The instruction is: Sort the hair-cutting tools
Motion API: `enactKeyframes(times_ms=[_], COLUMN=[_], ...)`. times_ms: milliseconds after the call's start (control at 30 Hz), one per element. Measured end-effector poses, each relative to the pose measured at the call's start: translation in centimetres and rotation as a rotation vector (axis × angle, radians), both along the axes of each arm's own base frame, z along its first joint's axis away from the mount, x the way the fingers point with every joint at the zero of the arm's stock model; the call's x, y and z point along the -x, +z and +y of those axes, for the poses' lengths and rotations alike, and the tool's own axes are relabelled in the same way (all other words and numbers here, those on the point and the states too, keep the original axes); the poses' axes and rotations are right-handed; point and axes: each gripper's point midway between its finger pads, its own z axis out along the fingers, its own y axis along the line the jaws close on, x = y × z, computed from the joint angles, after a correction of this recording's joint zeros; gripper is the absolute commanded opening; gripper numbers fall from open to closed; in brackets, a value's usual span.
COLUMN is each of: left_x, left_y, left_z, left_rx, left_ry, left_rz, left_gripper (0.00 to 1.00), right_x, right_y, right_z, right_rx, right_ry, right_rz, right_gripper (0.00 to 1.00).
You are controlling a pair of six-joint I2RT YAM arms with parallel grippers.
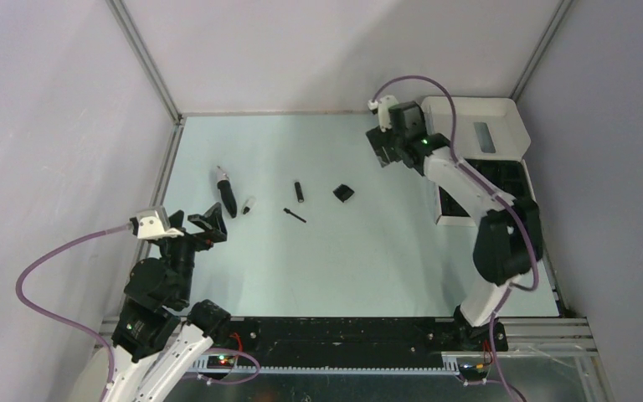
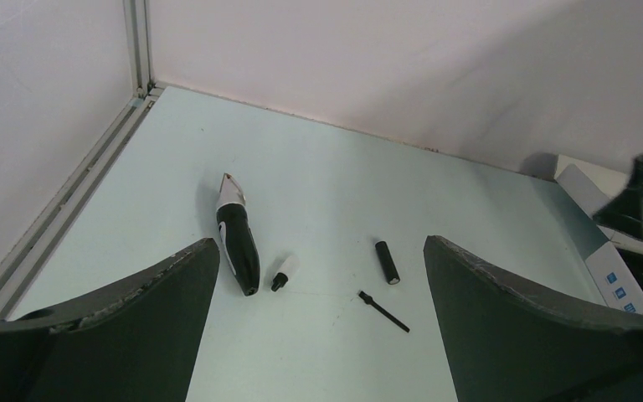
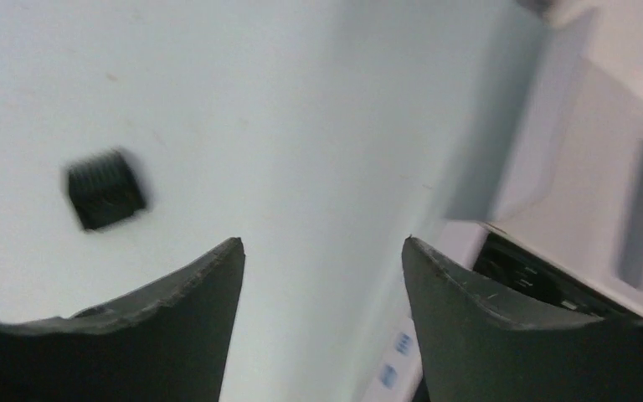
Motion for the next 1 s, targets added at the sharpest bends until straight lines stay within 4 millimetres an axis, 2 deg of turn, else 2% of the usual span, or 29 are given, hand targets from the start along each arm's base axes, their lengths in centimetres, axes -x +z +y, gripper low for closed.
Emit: enactKeyframes(times_ms=[133,233,333,500,700,1000], left_x=[-0.1,-0.2,-0.5,-0.8,-1.1,-1.2], left_y=[-0.1,-0.2,-0.5,-0.7,-1.1,-1.2], left_z=[0.0,-0.1,-0.3,-0.4,-0.6,-0.7], left_rx=[-0.002,-0.008,-0.015,-0.025,-0.035,-0.046], left_ry=[0.0,0.0,0.001,0.003,-0.001,-0.003], left_rz=[0.003,0.012,0.025,0.04,0.056,0.064], left_gripper=[1.0,1.0,1.0,1.0,1.0,1.0], right_x=[-1.4,-1.8,-0.4,2.6,4.1,4.0], right_y=[-2.4,-5.0,-8.8,-13.2,-14.6,-15.6], right_z=[5.1,7.3,9.5,12.7,14.8,15.7], right_rx=[-0.123,-0.153,-0.139,-0.102,-0.125,-0.165], right_ry=[-0.005,-0.018,-0.016,0.028,0.054,0.056], right_rz=[0.157,0.25,0.36,0.494,0.553,0.588], right_gripper=[0.66,0.66,0.66,0.66,0.66,0.68])
